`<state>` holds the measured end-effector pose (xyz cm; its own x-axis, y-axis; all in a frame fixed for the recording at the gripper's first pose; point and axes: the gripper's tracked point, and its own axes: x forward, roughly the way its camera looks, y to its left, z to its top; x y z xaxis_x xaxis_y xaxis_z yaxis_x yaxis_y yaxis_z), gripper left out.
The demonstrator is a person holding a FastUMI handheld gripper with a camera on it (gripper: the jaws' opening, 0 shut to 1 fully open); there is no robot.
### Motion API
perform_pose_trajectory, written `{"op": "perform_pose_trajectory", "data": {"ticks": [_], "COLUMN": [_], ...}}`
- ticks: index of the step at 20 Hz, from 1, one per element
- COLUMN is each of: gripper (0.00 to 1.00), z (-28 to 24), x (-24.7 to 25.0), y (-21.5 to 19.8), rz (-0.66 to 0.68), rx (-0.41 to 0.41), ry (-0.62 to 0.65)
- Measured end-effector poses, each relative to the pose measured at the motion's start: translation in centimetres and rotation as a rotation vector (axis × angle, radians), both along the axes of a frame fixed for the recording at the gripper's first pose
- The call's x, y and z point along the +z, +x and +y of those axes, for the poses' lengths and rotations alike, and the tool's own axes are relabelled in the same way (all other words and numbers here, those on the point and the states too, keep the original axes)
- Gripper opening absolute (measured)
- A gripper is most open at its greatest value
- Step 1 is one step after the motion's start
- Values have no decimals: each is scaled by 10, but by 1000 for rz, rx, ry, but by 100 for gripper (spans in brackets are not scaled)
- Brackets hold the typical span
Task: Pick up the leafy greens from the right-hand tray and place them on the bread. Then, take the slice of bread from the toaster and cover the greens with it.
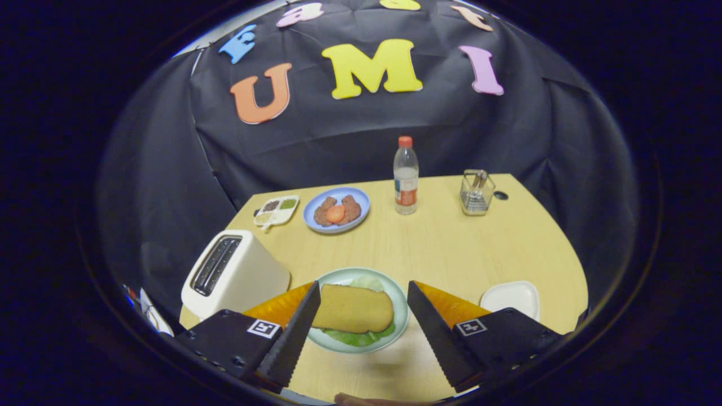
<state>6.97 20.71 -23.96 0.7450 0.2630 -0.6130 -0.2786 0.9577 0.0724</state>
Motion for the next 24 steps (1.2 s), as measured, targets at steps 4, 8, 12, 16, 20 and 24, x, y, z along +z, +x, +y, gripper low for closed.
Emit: {"op": "perform_pose_trajectory", "data": {"ticks": [4, 8, 12, 16, 20, 24], "gripper": [97, 96, 96, 96, 96, 96], "z": [-21, -45, -45, -52, -39, -18], "x": [78, 149, 198, 228, 230, 225], "y": [-24, -67, -113, -132, -144, -151], "rz": [-191, -375, -477, -552, -573, -559], "rx": [11, -1, 32, 20, 23, 29], "ry": [-21, -35, 10, -20, -26, -30]}}
